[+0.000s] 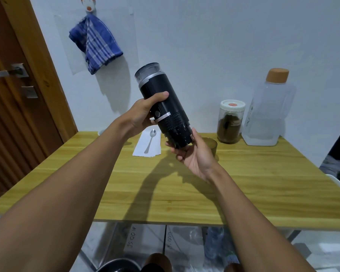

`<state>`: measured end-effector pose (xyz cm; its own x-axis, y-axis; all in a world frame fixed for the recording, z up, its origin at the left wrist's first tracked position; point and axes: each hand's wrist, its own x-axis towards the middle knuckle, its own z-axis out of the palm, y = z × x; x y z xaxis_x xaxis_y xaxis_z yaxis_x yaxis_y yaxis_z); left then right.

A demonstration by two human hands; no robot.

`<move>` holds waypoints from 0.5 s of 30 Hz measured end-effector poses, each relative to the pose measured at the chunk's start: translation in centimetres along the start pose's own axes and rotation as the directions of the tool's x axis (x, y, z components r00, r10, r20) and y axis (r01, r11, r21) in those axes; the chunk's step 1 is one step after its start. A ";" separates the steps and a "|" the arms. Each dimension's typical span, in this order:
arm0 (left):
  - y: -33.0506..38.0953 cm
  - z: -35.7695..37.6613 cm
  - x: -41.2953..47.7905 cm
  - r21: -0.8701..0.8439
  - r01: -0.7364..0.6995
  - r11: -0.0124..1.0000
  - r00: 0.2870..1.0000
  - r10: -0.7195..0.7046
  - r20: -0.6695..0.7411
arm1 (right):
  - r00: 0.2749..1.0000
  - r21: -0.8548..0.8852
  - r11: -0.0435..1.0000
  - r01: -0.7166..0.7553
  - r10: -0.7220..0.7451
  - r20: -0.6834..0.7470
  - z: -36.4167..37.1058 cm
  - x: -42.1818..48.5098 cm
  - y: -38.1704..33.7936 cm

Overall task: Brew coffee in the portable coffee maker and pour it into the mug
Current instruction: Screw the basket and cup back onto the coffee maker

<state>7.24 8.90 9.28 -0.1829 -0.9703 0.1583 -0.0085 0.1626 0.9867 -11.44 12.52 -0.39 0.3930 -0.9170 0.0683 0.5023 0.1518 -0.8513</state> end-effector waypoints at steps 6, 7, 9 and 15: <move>0.1 0.1 0.1 0.018 -0.020 1.000 1.000 0.020 -0.008 | 0.998 0.056 0.998 0.042 -0.045 0.043 0.1 -0.3 -0.3; 0.1 0.1 0.1 0.016 -0.022 1.000 1.000 0.023 -0.007 | 0.998 0.052 0.997 0.049 -0.051 0.039 0.0 -0.4 -0.2; 0.0 0.1 0.1 0.015 -0.025 1.000 1.000 0.025 -0.005 | 0.999 0.043 0.998 0.035 -0.036 0.027 -0.1 -0.4 -0.2; 0.1 0.2 0.0 -0.006 -0.034 0.999 0.999 0.034 -0.009 | 1.000 -0.070 0.997 -0.019 0.020 0.017 0.1 -0.3 -0.4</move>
<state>7.08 8.90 9.33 -0.1745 -0.9658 0.1920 0.0036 0.1943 0.9809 -11.70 12.75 0.02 0.4163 -0.9072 0.0601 0.4398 0.1430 -0.8867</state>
